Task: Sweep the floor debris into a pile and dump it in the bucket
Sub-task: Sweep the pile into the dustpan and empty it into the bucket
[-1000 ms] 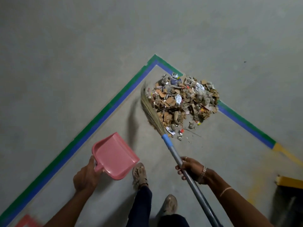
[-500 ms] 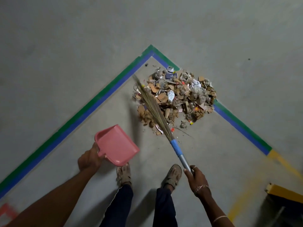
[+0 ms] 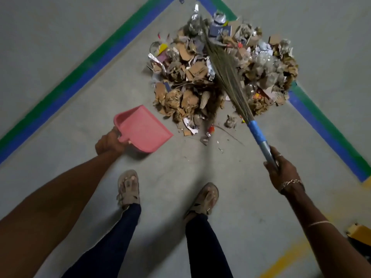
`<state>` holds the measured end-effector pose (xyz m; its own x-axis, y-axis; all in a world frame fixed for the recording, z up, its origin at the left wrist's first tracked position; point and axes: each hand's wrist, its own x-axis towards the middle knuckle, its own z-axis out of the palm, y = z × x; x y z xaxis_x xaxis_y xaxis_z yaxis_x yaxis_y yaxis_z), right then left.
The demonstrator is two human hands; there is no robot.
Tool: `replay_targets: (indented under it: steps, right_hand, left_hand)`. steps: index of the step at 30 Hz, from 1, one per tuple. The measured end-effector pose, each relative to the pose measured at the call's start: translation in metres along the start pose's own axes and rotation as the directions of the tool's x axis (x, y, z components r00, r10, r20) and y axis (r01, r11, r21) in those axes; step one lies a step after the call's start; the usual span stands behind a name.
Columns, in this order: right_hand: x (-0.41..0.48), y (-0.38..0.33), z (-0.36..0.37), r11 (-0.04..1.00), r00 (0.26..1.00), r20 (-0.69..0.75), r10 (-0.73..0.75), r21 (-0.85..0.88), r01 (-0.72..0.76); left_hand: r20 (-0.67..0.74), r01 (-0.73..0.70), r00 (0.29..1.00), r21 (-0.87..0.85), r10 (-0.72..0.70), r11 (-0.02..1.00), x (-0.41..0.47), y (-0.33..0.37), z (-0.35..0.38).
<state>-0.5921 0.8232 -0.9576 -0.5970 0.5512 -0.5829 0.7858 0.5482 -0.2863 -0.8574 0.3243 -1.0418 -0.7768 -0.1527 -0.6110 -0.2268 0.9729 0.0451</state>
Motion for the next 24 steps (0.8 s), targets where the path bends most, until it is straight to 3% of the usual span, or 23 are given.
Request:
replay_targets:
  steps: [9,14,24]
  right_hand:
    - [0.006,0.057,0.049,0.992,0.990,0.118,-0.081,0.101,0.069]
    - [-0.013,0.064,0.061,0.990,0.988,0.083,-0.134,0.057,0.129]
    - [-0.061,0.058,0.071,0.973,0.943,0.239,-0.231,0.029,0.231]
  left_hand:
    - [-0.057,-0.071,0.996,-0.014,0.070,0.997,0.050,0.020,0.035]
    - [-0.071,-0.121,0.990,0.013,0.122,0.993,0.066,0.025,0.044]
    - [-0.027,-0.071,0.997,0.001,0.071,0.997,0.080,0.020,0.061]
